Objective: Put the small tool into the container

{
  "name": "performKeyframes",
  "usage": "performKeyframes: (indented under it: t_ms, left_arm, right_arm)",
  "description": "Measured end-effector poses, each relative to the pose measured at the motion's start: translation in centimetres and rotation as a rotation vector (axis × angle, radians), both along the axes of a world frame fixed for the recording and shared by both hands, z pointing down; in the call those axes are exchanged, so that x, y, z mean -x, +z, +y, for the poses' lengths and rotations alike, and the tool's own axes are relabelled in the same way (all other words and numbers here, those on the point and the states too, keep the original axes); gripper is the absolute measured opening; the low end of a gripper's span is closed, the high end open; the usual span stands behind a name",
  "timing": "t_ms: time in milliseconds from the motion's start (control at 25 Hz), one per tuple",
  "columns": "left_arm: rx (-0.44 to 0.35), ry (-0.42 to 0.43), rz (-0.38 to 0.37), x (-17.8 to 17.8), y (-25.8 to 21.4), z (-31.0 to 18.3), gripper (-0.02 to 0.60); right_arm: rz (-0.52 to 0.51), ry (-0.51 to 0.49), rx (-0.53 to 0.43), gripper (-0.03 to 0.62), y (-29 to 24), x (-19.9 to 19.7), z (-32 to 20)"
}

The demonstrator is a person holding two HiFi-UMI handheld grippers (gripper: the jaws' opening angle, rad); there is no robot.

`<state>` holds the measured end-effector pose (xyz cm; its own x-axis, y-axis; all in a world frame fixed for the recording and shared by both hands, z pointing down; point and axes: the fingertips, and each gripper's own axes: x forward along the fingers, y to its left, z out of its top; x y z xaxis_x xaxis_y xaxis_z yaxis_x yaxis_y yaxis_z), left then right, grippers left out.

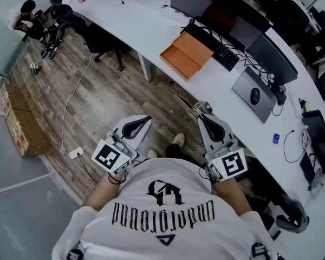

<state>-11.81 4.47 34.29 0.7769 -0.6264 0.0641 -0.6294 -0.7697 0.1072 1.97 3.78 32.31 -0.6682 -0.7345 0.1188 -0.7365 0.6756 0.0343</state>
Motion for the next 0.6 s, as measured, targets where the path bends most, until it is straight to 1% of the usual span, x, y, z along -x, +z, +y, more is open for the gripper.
performKeyframes:
  t_ms: [160,360,600]
  left_arm:
    - [0.016,-0.005,-0.005,-2.0,0.5,-2.7,0.012]
    - [0.031,-0.016,-0.007,-5.4,0.9,-5.7,0.012]
    - [0.013,-0.018,-0.011,-9.4,0.7,-8.0,0.013]
  right_arm:
    - [-0.003,-0.004,0.020,0.025,0.5,-2.0,-2.8]
    - [-0.006,-0.008,0.021,0.025,0.6,-5.8,-6.0]
    - [-0.009,-0.011,0.008,0.025,0.5,-9.9,-8.0]
